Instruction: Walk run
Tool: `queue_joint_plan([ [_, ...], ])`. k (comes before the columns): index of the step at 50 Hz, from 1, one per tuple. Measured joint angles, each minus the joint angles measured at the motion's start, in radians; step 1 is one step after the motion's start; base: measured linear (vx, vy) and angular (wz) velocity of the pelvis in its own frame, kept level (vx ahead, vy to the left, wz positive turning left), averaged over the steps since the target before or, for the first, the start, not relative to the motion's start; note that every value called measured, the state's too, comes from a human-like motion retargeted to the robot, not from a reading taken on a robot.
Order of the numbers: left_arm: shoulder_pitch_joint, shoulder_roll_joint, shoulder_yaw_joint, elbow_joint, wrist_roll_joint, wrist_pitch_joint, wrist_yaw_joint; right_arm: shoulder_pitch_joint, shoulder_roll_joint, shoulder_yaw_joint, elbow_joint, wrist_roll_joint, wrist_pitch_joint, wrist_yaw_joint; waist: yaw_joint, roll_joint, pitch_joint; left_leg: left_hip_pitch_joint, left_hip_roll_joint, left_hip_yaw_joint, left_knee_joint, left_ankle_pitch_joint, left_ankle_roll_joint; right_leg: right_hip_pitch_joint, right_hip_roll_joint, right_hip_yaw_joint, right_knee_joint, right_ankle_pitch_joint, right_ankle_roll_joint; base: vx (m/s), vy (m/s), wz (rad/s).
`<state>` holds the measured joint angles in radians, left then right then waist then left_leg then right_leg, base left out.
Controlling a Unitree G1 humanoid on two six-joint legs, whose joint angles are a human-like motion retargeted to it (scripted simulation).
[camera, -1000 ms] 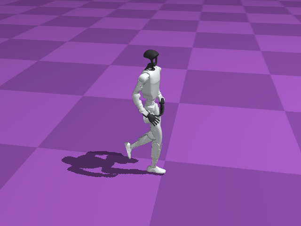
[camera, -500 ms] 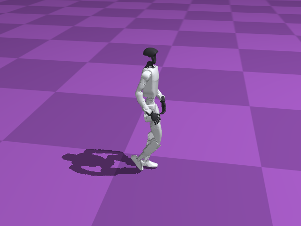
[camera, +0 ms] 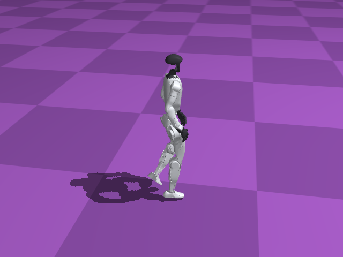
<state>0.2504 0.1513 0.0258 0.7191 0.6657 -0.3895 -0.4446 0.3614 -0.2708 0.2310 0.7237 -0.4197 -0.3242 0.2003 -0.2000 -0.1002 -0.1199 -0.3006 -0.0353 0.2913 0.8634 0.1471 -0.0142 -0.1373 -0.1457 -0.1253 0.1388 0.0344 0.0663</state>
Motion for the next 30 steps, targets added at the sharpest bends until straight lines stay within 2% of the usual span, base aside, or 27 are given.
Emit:
queue_joint_plan([
  [2,-0.006,0.003,0.005,0.012,-0.052,-0.016,-0.012,-0.002,-0.01,0.003,-0.005,-0.064,0.017,0.023,0.044,-0.006,0.0,-0.045,-0.041,0.008,-0.094,-0.095,-0.015,0.036,0.006,-0.053,-0.031,0.021,-0.004,0.59,-0.03,0.25],
  [5,-0.027,-0.008,0.009,0.04,-0.133,0.041,-0.091,-0.01,-0.006,-0.014,-0.009,-0.122,0.025,0.028,0.097,0.006,0.011,-0.091,-0.092,0.004,-0.307,-0.206,-0.012,0.091,0.049,-0.128,-0.06,0.017,-0.019,0.51,-0.02,0.64],
  [8,-0.038,-0.018,0.007,0.056,-0.168,0.097,-0.145,-0.012,0.011,-0.031,0.004,-0.122,0.03,0.051,0.079,0.042,0.017,-0.063,-0.055,0.212,-0.558,-0.262,0.059,0.155,0.126,-0.187,-0.07,-0.028,-0.029,0.65,-0.01,1.57],
  [10,-0.045,-0.02,0.004,0.059,-0.158,0.104,-0.16,-0.019,0.017,-0.035,0.014,-0.124,0.035,0.078,0.033,0.064,0.023,-0.019,-0.105,0.296,-0.683,-0.252,0.168,0.2,0.166,-0.27,-0.07,-0.046,-0.022,0.81,-0.08,1.92],
  [12,-0.028,-0.02,0.008,0.055,-0.119,0.076,-0.158,-0.02,0.017,-0.021,0.022,-0.132,0.036,0.087,0.032,0.033,0.018,0.054,-0.118,0.389,-0.715,-0.271,0.276,0.253,0.156,-0.302,-0.042,-0.021,-0.006,0.98,-0.31,0.61],
  [13,-0.015,-0.017,0.011,0.051,-0.093,0.058,-0.145,-0.017,0.019,-0.016,0.025,-0.136,0.037,0.078,0.051,0.023,0.017,0.083,-0.105,0.384,-0.716,-0.302,0.276,0.27,0.158,-0.297,-0.007,0.026,0.007,0.87,-0.27,-0.07],
  [15,-0.005,-0.033,0.028,0.049,-0.054,0.035,-0.076,-0.025,0.038,-0.027,0.035,-0.137,0.038,0.035,0.072,0.023,0.01,0.035,-0.127,0.144,-0.664,-0.349,0.276,0.249,0.154,-0.331,0.1,0.222,0.021,0.74,-0.01,0.2],
  [16,-0.005,-0.043,0.036,0.048,-0.089,0.024,-0.1,-0.029,0.048,-0.033,0.036,-0.135,0.037,0.014,0.071,0.052,0.011,0.026,-0.101,0.091,-0.641,-0.347,0.276,0.201,0.176,-0.271,0.194,0.311,0.028,0.72,0.38,0.75],
  [17,-0.006,-0.052,0.042,0.049,-0.125,0.02,-0.126,-0.031,0.053,-0.036,0.034,-0.135,0.036,-0.008,0.075,0.081,0.013,0.031,-0.067,0.08,-0.62,-0.349,0.276,0.15,0.198,-0.209,0.297,0.385,0.027,0.72,0.49,0.84],
  [18,-0.011,-0.059,0.044,0.054,-0.165,0.034,-0.155,-0.032,0.05,-0.03,0.025,-0.141,0.035,-0.031,0.091,0.108,0.019,0.06,-0.018,0.157,-0.607,-0.356,0.276,0.092,0.222,-0.145,0.417,0.425,0.008,0.67,0.34,0.87],
  [20,-0.031,-0.073,0.044,0.076,-0.211,0.076,-0.19,-0.032,0.035,-0.011,-0.002,-0.176,0.03,-0.082,0.097,0.159,0.019,0.101,0.002,0.129,-0.612,-0.374,0.276,0.009,0.24,-0.118,0.584,0.396,-0.045,0.64,0.23,1.38],
  [21,-0.038,-0.071,0.037,0.082,-0.224,0.093,-0.202,-0.032,0.027,-0.004,-0.011,-0.196,0.028,-0.114,0.083,0.178,0.016,0.119,-0.005,0.077,-0.626,-0.371,0.276,-0.024,0.229,-0.131,0.626,0.342,-0.06,0.63,0.27,1.97],
  [25,-0.056,-0.047,-0.003,0.077,-0.193,0.117,-0.251,-0.03,0.037,-0.007,-0.024,-0.191,-0.021,-0.205,0.08,0.218,0.011,0.187,-0.03,-0.031,-0.676,-0.338,0.276,-0.149,0.212,-0.058,0.664,0.167,-0.14,0.59,0.26,2.06],
  [27,-0.061,-0.019,-0.035,0.057,-0.156,0.083,-0.256,-0.028,0.042,-0.01,-0.028,-0.138,-0.06,-0.235,0.005,0.234,0.002,0.207,-0.054,-0.155,-0.687,-0.322,0.276,-0.199,0.185,-0.046,0.583,0.092,-0.123,0.58,0.19,3.59],
  [30,-0.063,0.019,-0.062,0.038,-0.094,0.03,-0.217,-0.028,0.046,-0.007,-0.036,-0.106,-0.09,-0.275,-0.063,0.221,-0.01,0.232,-0.104,-0.325,-0.69,-0.311,0.276,-0.229,0.177,0.031,0.348,0.063,-0.059,0.54,0.02,3.29],
])
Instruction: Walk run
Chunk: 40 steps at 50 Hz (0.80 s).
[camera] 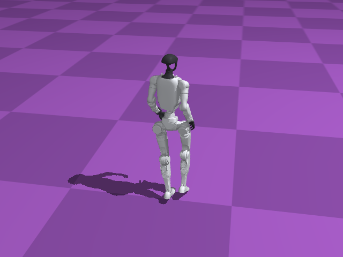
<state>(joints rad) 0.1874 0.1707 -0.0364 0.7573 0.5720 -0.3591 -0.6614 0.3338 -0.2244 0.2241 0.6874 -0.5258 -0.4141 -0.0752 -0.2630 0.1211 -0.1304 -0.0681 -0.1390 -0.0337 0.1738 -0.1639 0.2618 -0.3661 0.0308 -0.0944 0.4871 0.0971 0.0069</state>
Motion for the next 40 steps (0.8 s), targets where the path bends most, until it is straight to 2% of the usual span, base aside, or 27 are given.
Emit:
queue_joint_plan([
  [5,0.0,0.03,0.004,0.015,0.074,-0.021,0.025,-0.008,0.004,0.01,0.019,-0.03,0.01,0.06,-0.028,-0.089,0.014,0.098,-0.114,-0.218,0.018,-0.012,0.0,-0.021,-0.029,0.246,-0.345,-0.067,0.072,0.69,-0.05,2.38],
  [7,0.008,0.022,0.025,0.037,0.081,-0.007,0.019,-0.019,-0.002,0.019,0.024,-0.055,0.036,0.097,0.007,-0.13,0.041,0.164,-0.15,-0.251,0.021,-0.004,0.0,0.007,0.008,0.477,-0.411,-0.058,0.198,0.77,0.01,1.09],
  [8,0.018,0.014,0.033,0.047,0.076,-0.001,0.018,-0.019,-0.007,0.021,0.024,-0.064,0.042,0.104,0.023,-0.143,0.058,0.2,-0.163,-0.268,0.035,0.0,0.0,0.017,0.003,0.456,-0.419,-0.023,0.241,0.76,0.13,1.1],
  [10,0.04,-0.012,0.041,0.064,0.05,0.013,0.024,-0.021,-0.02,0.01,0.018,-0.062,0.04,0.1,0.042,-0.16,0.068,0.229,-0.211,-0.288,0.063,0.067,-0.005,0.017,-0.047,0.349,-0.396,0.098,0.218,0.75,0.27,1.37],
  [12,0.058,-0.043,0.052,0.087,0.024,0.03,0.045,-0.014,-0.015,-0.014,0.022,-0.042,0.024,0.067,0.038,-0.14,0.042,0.189,-0.198,-0.254,0.161,0.201,-0.092,0.025,-0.079,0.244,-0.335,-0.059,0.163,0.67,0.14,2.06],
  [13,0.059,-0.061,0.062,0.099,0.021,0.032,0.048,-0.005,-0.007,-0.031,0.029,-0.026,0.009,0.053,0.024,-0.121,0.032,0.155,-0.196,-0.243,0.237,0.301,-0.161,0.04,-0.075,0.276,-0.313,-0.102,0.149,0.81,0.06,3.01],
  [15,0.051,-0.069,0.058,0.099,0.03,0.038,0.045,0.017,0.013,-0.06,0.052,0.043,-0.022,0.061,-0.023,-0.087,0.012,0.037,-0.123,-0.142,0.429,0.425,-0.364,0.081,-0.068,0.31,-0.303,-0.164,0.111,0.8,0.04,3.72],
  [16,0.048,-0.06,0.049,0.081,0.057,0.037,0.059,0.018,0.016,-0.057,0.064,0.078,-0.02,0.076,-0.029,-0.095,0.003,-0.009,-0.056,-0.02,0.497,0.461,-0.438,0.097,-0.119,0.181,-0.314,-0.174,0.1,0.61,0.0,3.38],
  [17,0.045,-0.048,0.04,0.06,0.082,0.03,0.075,0.015,0.017,-0.053,0.076,0.101,-0.015,0.092,-0.03,-0.105,-0.002,-0.051,0.002,0.093,0.559,0.485,-0.477,0.114,-0.158,0.082,-0.324,-0.184,0.09,0.47,-0.02,2.72],
  [19,0.039,-0.009,0.02,0.013,0.12,-0.015,0.132,-0.008,0.003,-0.043,0.096,0.085,0.013,0.141,-0.011,-0.133,0.002,-0.124,0.059,0.238,0.656,0.45,-0.422,0.153,-0.182,0.019,-0.339,-0.203,0.074,0.46,-0.01,2.19],
  [21,0.032,0.019,0.003,-0.02,0.153,-0.057,0.209,-0.03,-0.017,-0.031,0.1,0.032,0.047,0.209,0.041,-0.155,0.019,-0.213,0.063,0.3,0.701,0.379,-0.394,0.19,-0.185,-0.01,-0.359,-0.214,0.064,0.44,-0.01,1.26],
  [25,0.009,0.04,-0.023,-0.035,0.154,-0.071,0.253,-0.055,-0.063,0.001,0.076,-0.038,0.071,0.302,0.141,-0.176,0.055,-0.379,0.09,0.384,0.625,0.229,-0.328,0.265,-0.174,-0.136,-0.399,-0.246,0.049,0.41,-0.03,1.09],
  [30,-0.014,0.026,-0.041,-0.041,0.083,-0.073,0.213,-0.065,-0.082,-0.011,0.074,-0.035,0.063,0.304,0.223,-0.16,0.097,-0.489,0.15,0.488,0.298,0.101,-0.134,0.351,-0.092,-0.224,-0.423,-0.312,0.045,0.6,-0.03,1.34],
  [33,-0.007,0.003,-0.021,-0.042,0.096,-0.062,0.26,-0.078,-0.077,-0.013,0.093,-0.021,0.075,0.324,0.232,-0.157,0.122,-0.492,0.077,0.458,0.132,0.041,-0.043,0.41,-0.055,-0.305,-0.43,-0.302,0.04,0.68,0.0,1.15],
  [35,0.006,-0.033,-0.002,-0.025,0.073,-0.047,0.284,-0.08,-0.072,-0.008,0.103,-0.019,0.07,0.344,0.222,-0.172,0.122,-0.454,0.077,0.532,0.111,0.095,-0.01,0.449,-0.052,-0.347,-0.418,-0.264,0.054,0.91,0.01,1.06],
  [37,0.015,-0.055,0.013,-0.013,0.026,-0.043,0.266,-0.071,-0.069,-0.008,0.104,-0.04,0.059,0.359,0.226,-0.19,0.107,-0.411,0.059,0.524,0.12,0.083,-0.028,0.472,-0.063,-0.347,-0.372,-0.163,0.078,1.1,0.04,0.66],
  [38,0.015,-0.058,0.021,-0.011,0.005,-0.044,0.248,-0.063,-0.066,-0.008,0.104,-0.054,0.056,0.36,0.23,-0.194,0.099,-0.401,0.05,0.474,0.119,0.072,-0.035,0.479,-0.07,-0.348,-0.337,-0.078,0.089,1.08,0.02,0.4],
  [40,0.018,-0.055,0.038,-0.016,-0.025,-0.03,0.21,-0.056,-0.059,0.007,0.106,-0.073,0.057,0.343,0.235,-0.187,0.087,-0.397,-0.012,0.273,0.131,0.021,-0.014,0.47,-0.094,-0.322,-0.226,0.15,0.067,1.04,0.02,0.36],
])
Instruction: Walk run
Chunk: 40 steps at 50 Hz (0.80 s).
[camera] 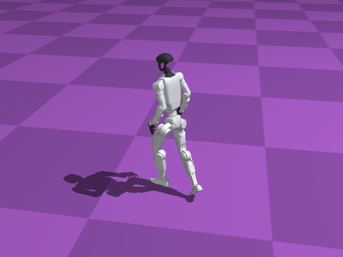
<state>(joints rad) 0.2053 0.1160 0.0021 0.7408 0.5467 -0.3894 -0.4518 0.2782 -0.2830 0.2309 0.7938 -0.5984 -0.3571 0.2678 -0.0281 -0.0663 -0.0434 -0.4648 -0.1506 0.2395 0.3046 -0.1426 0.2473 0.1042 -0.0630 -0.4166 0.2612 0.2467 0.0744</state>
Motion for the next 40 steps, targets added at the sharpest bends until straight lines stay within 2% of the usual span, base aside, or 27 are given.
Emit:
queue_joint_plan([
  [2,0.012,0.01,-0.005,-0.011,0.013,0.036,-0.021,0.001,0.0,0.02,-0.008,0.0,0.005,-0.016,-0.031,0.05,0.002,0.077,0.092,0.081,0.022,-0.054,0.005,-0.056,-0.009,-0.022,0.205,0.161,-0.116,1.29,0.08,0.97],
  [3,0.017,0.017,-0.015,-0.019,0.028,0.048,-0.025,-0.003,-0.002,0.023,-0.016,-0.002,0.008,-0.022,-0.053,0.077,0.011,0.113,0.099,0.055,0.017,-0.071,0.008,-0.099,0.007,-0.016,0.315,0.215,-0.183,1.14,0.04,1.41],
  [4,0.02,0.025,-0.025,-0.023,0.044,0.047,-0.027,-0.004,-0.002,0.021,-0.028,-0.008,0.006,-0.037,-0.077,0.1,0.015,0.145,0.098,0.016,0.004,-0.082,0.007,-0.147,0.037,0.019,0.394,0.221,-0.184,1.0,-0.02,1.6],
  [5,0.022,0.033,-0.036,-0.027,0.059,0.039,-0.029,-0.004,-0.002,0.017,-0.04,-0.015,0.003,-0.055,-0.103,0.121,0.017,0.175,0.092,-0.029,-0.014,-0.091,0.005,-0.198,0.075,0.069,0.456,0.201,-0.153,0.95,-0.08,1.47],
  [7,0.018,0.043,-0.047,-0.022,0.094,0.035,-0.038,0.001,0.007,0.001,-0.065,-0.018,-0.012,-0.122,-0.12,0.142,0.023,0.231,0.097,-0.068,-0.058,-0.092,-0.009,-0.302,0.191,0.244,0.521,0.094,-0.062,0.97,-0.14,0.95],
  [8,0.015,0.046,-0.051,-0.019,0.109,0.037,-0.045,0.005,0.012,-0.006,-0.077,-0.011,-0.023,-0.166,-0.115,0.146,0.028,0.26,0.103,-0.058,-0.085,-0.088,-0.016,-0.348,0.223,0.295,0.537,0.048,-0.034,0.99,-0.14,0.55],
  [10,0.005,0.045,-0.06,-0.012,0.116,0.038,-0.057,0.017,0.024,-0.02,-0.099,0.028,-0.059,-0.267,-0.118,0.157,0.035,0.323,0.099,-0.061,-0.149,-0.08,-0.023,-0.446,0.227,0.319,0.541,-0.042,-0.015,0.89,-0.11,0.79],
  [13,0.013,0.035,-0.074,-0.014,0.072,0.027,-0.055,0.037,0.037,-0.026,-0.119,0.127,-0.133,-0.387,-0.19,0.168,0.037,0.39,0.076,-0.135,-0.204,-0.089,-0.031,-0.596,0.122,0.252,0.47,-0.15,-0.022,0.97,-0.15,1.45],
  [15,0.024,0.024,-0.076,-0.015,0.048,0.021,-0.056,0.05,0.041,-0.024,-0.129,0.178,-0.179,-0.438,-0.234,0.161,0.034,0.433,0.049,-0.182,-0.226,-0.111,-0.028,-0.68,0.06,0.243,0.375,-0.19,0.013,1.03,-0.25,1.25],
  [17,0.031,0.014,-0.072,-0.005,0.052,0.017,-0.067,0.062,0.042,-0.024,-0.141,0.188,-0.212,-0.47,-0.271,0.151,0.037,0.487,0.027,-0.226,-0.236,-0.139,-0.03,-0.741,0.012,0.247,0.251,-0.203,0.078,1.08,-0.33,1.08],
  [19,0.027,0.01,-0.063,0.012,0.077,0.027,-0.089,0.064,0.041,-0.023,-0.149,0.171,-0.228,-0.495,-0.292,0.132,0.043,0.542,0.008,-0.249,-0.243,-0.163,-0.043,-0.8,-0.034,0.252,0.143,-0.223,0.105,1.17,-0.43,0.63],
  [23,0.028,0.005,-0.06,0.033,0.121,0.057,-0.111,0.074,0.029,-0.014,-0.186,0.13,-0.233,-0.53,-0.325,0.135,0.048,0.618,0.01,-0.272,-0.233,-0.145,-0.101,-0.888,-0.055,0.266,0.058,-0.279,0.108,1.1,-0.4,0.4],
  [25,0.039,0.003,-0.068,0.04,0.113,0.043,-0.083,0.079,0.014,-0.012,-0.213,0.122,-0.255,-0.539,-0.359,0.185,0.036,0.623,0.056,-0.284,-0.198,-0.037,-0.189,-0.93,-0.036,0.235,0.119,-0.258,-0.011,1.4,-0.45,0.57],
  [26,0.045,-0.003,-0.07,0.044,0.112,0.039,-0.063,0.079,0.009,-0.015,-0.216,0.127,-0.266,-0.538,-0.367,0.208,0.018,0.611,0.063,-0.288,-0.174,0.044,-0.23,-0.944,-0.028,0.213,0.17,-0.29,-0.057,1.45,-0.46,0.42],
  [27,0.052,-0.008,-0.072,0.049,0.108,0.035,-0.045,0.079,0.006,-0.017,-0.216,0.137,-0.277,-0.536,-0.373,0.229,0.002,0.6,0.069,-0.297,-0.146,0.14,-0.278,-0.949,-0.025,0.192,0.215,-0.323,-0.09,1.4,-0.44,0.21],
  [28,0.061,-0.013,-0.072,0.053,0.102,0.033,-0.03,0.08,0.01,-0.02,-0.213,0.158,-0.288,-0.531,-0.373,0.249,-0.013,0.589,0.071,-0.316,-0.109,0.265,-0.338,-0.936,-0.033,0.173,0.249,-0.355,-0.099,1.47,-0.5,0.07],
  [30,0.09,-0.018,-0.067,0.054,0.084,0.027,-0.014,0.079,0.03,-0.014,-0.199,0.221,-0.306,-0.51,-0.368,0.282,-0.023,0.552,0.079,-0.293,0.033,0.522,-0.468,-0.91,0.037,0.27,0.32,-0.474,-0.167,1.65,-0.59,-0.25],
  [32,0.105,-0.025,-0.056,0.035,0.063,0.048,-0.025,0.04,0.019,-0.001,-0.164,0.267,-0.302,-0.475,-0.332,0.225,-0.011,0.454,0.06,-0.157,0.316,0.641,-0.489,-0.829,0.033,0.333,0.37,-0.585,-0.197,1.65,-0.48,-1.04],
  [33,0.105,-0.023,-0.05,0.016,0.046,0.058,-0.044,0.015,0.0,0.011,-0.147,0.275,-0.296,-0.451,-0.297,0.189,-0.003,0.385,0.012,-0.142,0.473,0.648,-0.486,-0.779,0.028,0.371,0.382,-0.625,-0.202,1.61,-0.32,-1.39],
  [35,0.103,-0.006,-0.05,-0.042,0.001,0.066,-0.072,-0.036,-0.048,0.051,-0.113,0.296,-0.284,-0.381,-0.249,0.144,0.009,0.224,-0.086,-0.173,0.734,0.498,-0.508,-0.706,0.029,0.421,0.416,-0.701,-0.209,1.51,-0.19,-0.95],
  [36,0.103,0.005,-0.045,-0.085,-0.013,0.056,-0.058,-0.063,-0.075,0.082,-0.1,0.318,-0.277,-0.33,-0.226,0.138,0.019,0.125,-0.054,-0.146,0.829,0.432,-0.492,-0.664,0.045,0.414,0.406,-0.72,-0.222,1.54,-0.24,-0.39],
  [37,0.104,0.014,-0.041,-0.125,-0.02,0.042,-0.04,-0.086,-0.101,0.11,-0.09,0.337,-0.267,-0.283,-0.205,0.133,0.029,0.034,-0.011,-0.115,0.903,0.365,-0.457,-0.618,0.059,0.396,0.388,-0.734,-0.237,1.71,-0.33,0.02],
  [38,0.105,0.023,-0.036,-0.16,-0.016,0.023,-0.014,-0.098,-0.123,0.133,-0.086,0.351,-0.251,-0.245,-0.192,0.132,0.037,-0.045,0.057,-0.074,0.937,0.293,-0.382,-0.563,0.068,0.359,0.355,-0.738,-0.257,1.84,-0.36,0.18],
  [40,0.112,0.034,-0.025,-0.221,0.002,-0.026,0.031,-0.107,-0.156,0.163,-0.083,0.352,-0.219,-0.19,-0.136,0.121,0.05,-0.178,0.145,-0.01,0.889,0.182,-0.275,-0.445,0.108,0.32,0.262,-0.709,-0.293,1.85,-0.38,-0.13],
])
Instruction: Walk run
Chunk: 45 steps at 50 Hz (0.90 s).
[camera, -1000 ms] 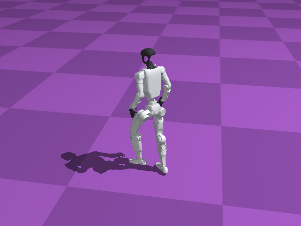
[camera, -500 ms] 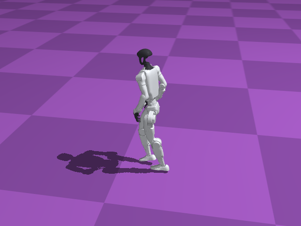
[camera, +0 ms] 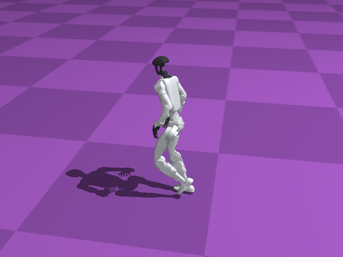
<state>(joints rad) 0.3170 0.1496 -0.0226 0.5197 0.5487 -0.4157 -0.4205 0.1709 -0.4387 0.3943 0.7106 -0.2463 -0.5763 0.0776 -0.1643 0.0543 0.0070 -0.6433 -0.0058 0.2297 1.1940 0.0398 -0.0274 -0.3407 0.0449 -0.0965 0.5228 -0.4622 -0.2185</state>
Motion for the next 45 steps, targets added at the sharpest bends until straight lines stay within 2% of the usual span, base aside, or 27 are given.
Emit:
queue_joint_plan([
  [2,0.008,0.008,0.006,-0.036,0.027,-0.071,0.024,0.008,-0.001,-0.009,0.002,-0.017,0.04,0.028,0.1,-0.026,0.007,-0.088,0.031,0.048,-0.179,-0.031,0.03,0.139,0.054,-0.016,-0.155,0.156,-0.015,1.73,-0.36,-0.92],
  [5,0.013,0.023,0.01,-0.045,0.019,-0.174,0.06,0.052,0.03,-0.05,0.011,-0.064,0.087,0.032,0.253,-0.087,0.017,-0.137,-0.025,0.047,-0.575,-0.073,0.042,0.352,0.071,-0.039,-0.333,0.6,0.003,1.95,-0.27,-0.85],
  [7,-0.002,0.027,0.006,-0.011,-0.035,-0.234,0.108,0.08,0.077,-0.089,0.03,-0.117,0.111,0.014,0.282,-0.101,0.029,-0.084,-0.051,0.033,-0.819,-0.123,0.061,0.448,0.061,-0.133,-0.358,0.877,0.034,2.1,-0.23,0.22],
  [8,-0.006,0.02,0.006,0.004,-0.062,-0.257,0.124,0.092,0.094,-0.096,0.035,-0.135,0.117,0.004,0.28,-0.115,0.039,-0.038,-0.046,0.079,-0.888,-0.141,0.078,0.469,0.038,-0.163,-0.306,0.959,0.066,2.12,-0.29,0.85],
  [9,-0.017,0.019,0.01,0.02,-0.089,-0.275,0.132,0.097,0.112,-0.098,0.037,-0.153,0.115,-0.007,0.247,-0.13,0.058,0.013,-0.059,0.103,-0.899,-0.099,0.135,0.467,0.007,-0.204,-0.183,0.986,0.08,1.91,-0.36,1.43],
  [10,-0.031,0.021,0.015,0.037,-0.116,-0.29,0.136,0.098,0.13,-0.099,0.038,-0.17,0.109,-0.018,0.199,-0.146,0.082,0.067,-0.083,0.116,-0.88,-0.026,0.212,0.451,-0.029,-0.249,-0.024,0.986,0.086,1.67,-0.42,2.03],
  [11,-0.041,0.029,0.028,0.047,-0.13,-0.288,0.126,0.097,0.149,-0.094,0.037,-0.185,0.093,-0.037,0.134,-0.153,0.086,0.103,-0.093,0.098,-0.8,-0.15,0.225,0.417,0.003,-0.236,0.058,0.986,0.084,1.8,-0.51,1.91],
  [12,-0.045,0.038,0.039,0.058,-0.136,-0.288,0.114,0.104,0.168,-0.087,0.035,-0.197,0.081,-0.058,0.088,-0.15,0.086,0.119,-0.101,0.016,-0.718,-0.248,0.213,0.379,0.046,-0.22,0.141,0.978,0.071,2.39,-0.65,0.93],
  [13,-0.038,0.048,0.047,0.07,-0.129,-0.294,0.096,0.124,0.182,-0.078,0.03,-0.201,0.078,-0.085,0.078,-0.126,0.079,0.094,-0.105,-0.193,-0.629,-0.296,0.154,0.334,0.109,-0.202,0.226,0.954,0.034,2.71,-0.73,0.51],
  [15,-0.049,0.065,0.043,0.117,-0.108,-0.312,0.051,0.151,0.199,-0.093,0.014,-0.203,0.076,-0.122,-0.027,-0.063,0.059,0.145,-0.031,-0.182,-0.513,-0.435,0.17,0.171,0.167,-0.224,0.437,0.824,0.044,2.41,-0.67,0.93],
  [17,-0.086,0.095,0.027,0.152,-0.103,-0.284,-0.025,0.148,0.207,-0.143,-0.023,-0.201,0.061,-0.111,-0.106,-0.002,0.045,0.226,0.008,-0.206,-0.516,-0.499,0.13,-0.026,0.099,-0.284,0.597,0.629,0.016,1.77,-0.51,0.76],
  [19,-0.091,0.119,-0.01,0.176,-0.081,-0.204,-0.07,0.187,0.205,-0.18,-0.077,-0.191,0.036,-0.129,-0.18,0.013,0.0,0.344,-0.001,-0.206,-0.606,-0.485,0.094,-0.213,-0.013,-0.308,0.646,0.481,-0.005,2.13,-0.66,0.54],
  [21,-0.082,0.124,-0.023,0.187,-0.059,-0.161,-0.06,0.218,0.185,-0.187,-0.126,-0.184,0.016,-0.184,-0.235,0.022,-0.031,0.47,-0.016,-0.19,-0.737,-0.374,0.051,-0.364,-0.05,-0.248,0.58,0.428,0.051,2.11,-0.65,0.3],
  [22,-0.076,0.119,-0.027,0.202,-0.054,-0.154,-0.049,0.233,0.171,-0.193,-0.145,-0.185,0.004,-0.216,-0.263,0.038,-0.044,0.536,-0.017,-0.185,-0.808,-0.256,0.016,-0.42,-0.06,-0.225,0.506,0.423,0.09,2.21,-0.56,0.57],
  [25,-0.06,0.055,-0.036,0.312,-0.061,-0.116,-0.015,0.267,0.141,-0.206,-0.162,-0.158,-0.047,-0.349,-0.359,0.12,-0.073,0.729,0.019,-0.215,-1.005,0.395,-0.152,-0.528,-0.117,-0.176,0.139,0.41,0.258,2.47,-0.67,0.61],
  [27,-0.043,0.004,-0.038,0.367,-0.122,-0.067,-0.043,0.244,0.118,-0.172,-0.153,-0.123,-0.082,-0.413,-0.374,0.141,-0.029,0.738,0.058,-0.158,-0.772,0.484,-0.234,-0.504,-0.11,-0.1,-0.047,0.347,0.343,1.87,-0.33,-0.55],
  [28,-0.038,-0.019,-0.032,0.384,-0.157,-0.043,-0.061,0.218,0.105,-0.155,-0.145,-0.129,-0.08,-0.423,-0.366,0.13,-0.019,0.753,0.072,-0.113,-0.684,0.484,-0.234,-0.472,-0.107,-0.088,-0.129,0.317,0.371,2.1,-0.58,-0.95],
  [30,-0.022,-0.052,-0.04,0.385,-0.216,-0.02,-0.059,0.17,0.074,-0.138,-0.137,-0.193,-0.042,-0.401,-0.35,0.107,-0.002,0.795,-0.029,-0.253,-0.621,0.484,-0.234,-0.375,-0.112,-0.098,-0.243,0.293,0.384,2.82,-0.97,-0.79],
  [32,-0.004,-0.057,-0.051,0.335,-0.234,-0.031,-0.033,0.127,0.04,-0.129,-0.145,-0.268,0.002,-0.314,-0.334,0.042,-0.015,0.786,-0.171,-0.259,-0.533,0.477,-0.226,-0.324,-0.137,-0.058,-0.182,0.416,0.201,2.39,-0.65,-0.86],
  [33,0.012,-0.051,-0.031,0.303,-0.221,-0.035,-0.024,0.112,0.036,-0.112,-0.148,-0.289,0.021,-0.262,-0.307,0.025,-0.026,0.728,-0.188,-0.193,-0.437,0.457,-0.202,-0.311,-0.118,-0.034,-0.088,0.376,0.116,2.54,-0.74,-1.25],
  [35,0.06,-0.06,-0.01,0.274,-0.14,-0.035,-0.037,0.121,0.05,-0.085,-0.123,-0.278,0.049,-0.195,-0.244,0.031,-0.022,0.584,-0.16,-0.081,-0.164,0.318,-0.044,-0.266,-0.022,0.086,0.104,0.205,0.064,2.48,-0.63,-0.81],
  [37,0.025,-0.056,-0.006,0.276,-0.103,-0.025,-0.127,0.105,0.066,-0.137,-0.072,-0.169,0.02,-0.104,-0.139,0.053,-0.035,0.325,-0.026,-0.075,0.083,0.132,0.009,-0.198,0.003,0.035,0.128,0.112,0.035,2.35,-0.37,0.08],
  [38,0.016,-0.053,-0.008,0.268,-0.118,-0.011,-0.166,0.102,0.067,-0.12,-0.057,-0.127,0.015,-0.08,-0.115,0.049,-0.048,0.262,0.004,-0.046,0.08,0.082,0.038,-0.148,0.012,0.02,0.107,0.087,0.016,2.64,-0.49,-0.31],
  [40,0.022,-0.032,0.018,0.208,-0.163,-0.001,-0.21,0.111,0.071,-0.059,-0.015,-0.021,0.023,0.011,0.007,0.018,-0.094,0.092,0.003,0.008,-0.038,-0.018,0.062,0.016,0.098,0.068,-0.016,0.099,-0.018,2.55,-0.55,-0.95],
  [41,0.022,-0.011,0.023,0.172,-0.177,-0.03,-0.189,0.121,0.074,-0.057,-0.011,-0.011,0.04,0.04,0.044,0.002,-0.104,0.034,-0.01,0.014,-0.134,-0.033,0.075,0.092,0.118,0.043,-0.096,0.201,-0.017,2.16,-0.45,-0.68],
  [42,0.021,0.01,0.029,0.138,-0.192,-0.06,-0.166,0.13,0.074,-0.056,-0.007,-0.013,0.057,0.063,0.088,-0.022,-0.113,-0.017,-0.015,0.038,-0.237,-0.049,0.093,0.169,0.122,0.005,-0.176,0.334,-0.009,2.32,-0.4,-0.55],
  [45,0.012,0.066,0.023,0.064,-0.226,-0.156,-0.083,0.15,0.07,-0.056,-0.01,-0.115,0.098,0.045,0.24,-0.134,-0.116,-0.077,-0.009,0.171,-0.643,-0.071,0.15,0.384,0.065,-0.042,-0.344,0.902,0.087,2.34,-0.39,-0.87],
])
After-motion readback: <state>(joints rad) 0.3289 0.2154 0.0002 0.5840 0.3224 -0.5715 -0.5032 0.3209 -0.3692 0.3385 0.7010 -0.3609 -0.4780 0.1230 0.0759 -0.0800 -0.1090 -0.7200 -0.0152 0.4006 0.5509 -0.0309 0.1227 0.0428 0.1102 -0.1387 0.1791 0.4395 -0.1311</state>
